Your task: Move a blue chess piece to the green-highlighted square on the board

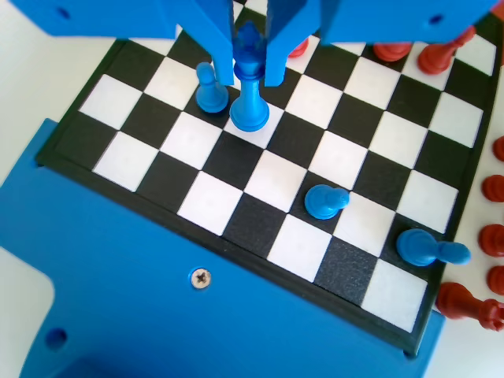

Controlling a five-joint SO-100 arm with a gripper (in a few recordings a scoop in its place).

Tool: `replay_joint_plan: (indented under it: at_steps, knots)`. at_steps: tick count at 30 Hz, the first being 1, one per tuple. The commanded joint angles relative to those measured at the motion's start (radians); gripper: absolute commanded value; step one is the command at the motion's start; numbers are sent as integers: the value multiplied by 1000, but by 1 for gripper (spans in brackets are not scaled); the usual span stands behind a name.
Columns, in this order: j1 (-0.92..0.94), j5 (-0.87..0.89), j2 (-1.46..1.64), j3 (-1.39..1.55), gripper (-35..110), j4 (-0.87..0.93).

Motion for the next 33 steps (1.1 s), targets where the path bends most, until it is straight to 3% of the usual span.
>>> replay_joint_plan:
  at_steps: [1,12,25,33]
  knots:
    - [-6,-18,14,3,1,-5]
    - [-6,-17,9,-2,1,-14]
    - [-3,-18,14,-15,15,-14]
    - [15,-49,51,-100,15,123]
